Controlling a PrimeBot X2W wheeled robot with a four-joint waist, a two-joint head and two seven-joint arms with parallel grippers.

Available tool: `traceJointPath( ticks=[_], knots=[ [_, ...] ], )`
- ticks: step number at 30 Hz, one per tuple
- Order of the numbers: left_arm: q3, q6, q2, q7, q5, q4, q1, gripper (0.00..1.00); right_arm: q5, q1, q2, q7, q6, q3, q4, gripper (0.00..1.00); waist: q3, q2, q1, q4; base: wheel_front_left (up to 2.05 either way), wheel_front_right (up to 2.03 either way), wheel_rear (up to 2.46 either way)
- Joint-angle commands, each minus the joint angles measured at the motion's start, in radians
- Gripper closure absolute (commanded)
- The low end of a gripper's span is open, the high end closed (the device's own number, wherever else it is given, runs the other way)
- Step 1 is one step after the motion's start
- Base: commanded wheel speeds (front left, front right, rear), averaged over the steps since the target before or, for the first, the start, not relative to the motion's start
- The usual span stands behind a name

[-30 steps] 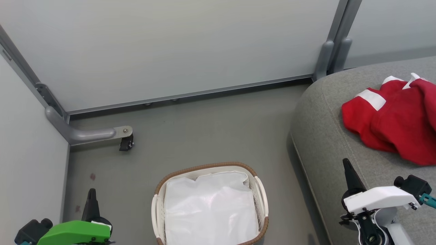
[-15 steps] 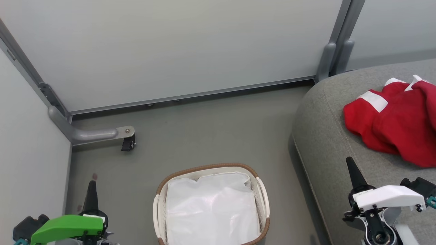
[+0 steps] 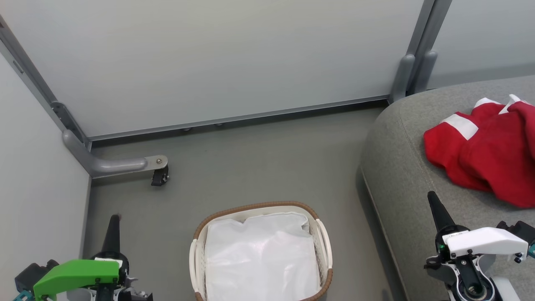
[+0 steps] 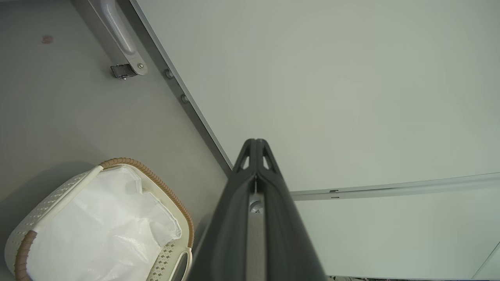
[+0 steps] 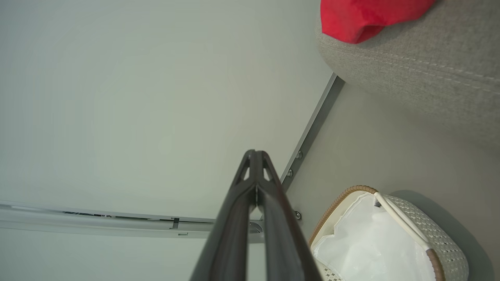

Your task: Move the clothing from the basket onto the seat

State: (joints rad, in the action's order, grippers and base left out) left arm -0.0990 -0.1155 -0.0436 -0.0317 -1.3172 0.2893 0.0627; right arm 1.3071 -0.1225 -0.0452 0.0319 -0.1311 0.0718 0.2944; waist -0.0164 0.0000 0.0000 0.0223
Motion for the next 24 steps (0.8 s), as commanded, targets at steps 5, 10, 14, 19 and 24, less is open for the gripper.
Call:
traceJointPath(
  ticks=[5,10,14,19,24],
  knots=[
    [-0.007,-0.008,-0.008,-0.014,-0.054,-0.017,0.026,1.00,0.056,0.007,-0.006,0.015,0.000,0.010,-0.018,1.00,0.002,0.0000,0.0000,-0.003,0.00,0.00,0.00],
    [-0.009,-0.009,-0.008,-0.026,-0.092,-0.021,0.032,1.00,0.093,0.009,-0.006,0.026,0.000,0.015,-0.023,1.00,0.003,0.0000,0.0000,-0.005,0.00,0.00,0.00],
    [-0.010,-0.009,-0.009,-0.034,-0.119,-0.025,0.035,1.00,0.123,0.010,-0.006,0.034,0.000,0.019,-0.027,1.00,0.005,0.0000,0.0000,-0.008,0.00,0.00,0.00],
    [-0.011,-0.011,-0.009,-0.045,-0.156,-0.029,0.040,1.00,0.161,0.012,-0.007,0.044,0.000,0.025,-0.032,1.00,0.006,0.0000,0.0000,-0.010,0.00,0.00,0.00],
    [-0.013,-0.013,-0.009,-0.053,-0.188,-0.033,0.044,1.00,0.194,0.014,-0.007,0.054,0.000,0.030,-0.037,1.00,0.008,0.0000,0.0000,-0.013,0.00,0.00,0.00]
  ],
)
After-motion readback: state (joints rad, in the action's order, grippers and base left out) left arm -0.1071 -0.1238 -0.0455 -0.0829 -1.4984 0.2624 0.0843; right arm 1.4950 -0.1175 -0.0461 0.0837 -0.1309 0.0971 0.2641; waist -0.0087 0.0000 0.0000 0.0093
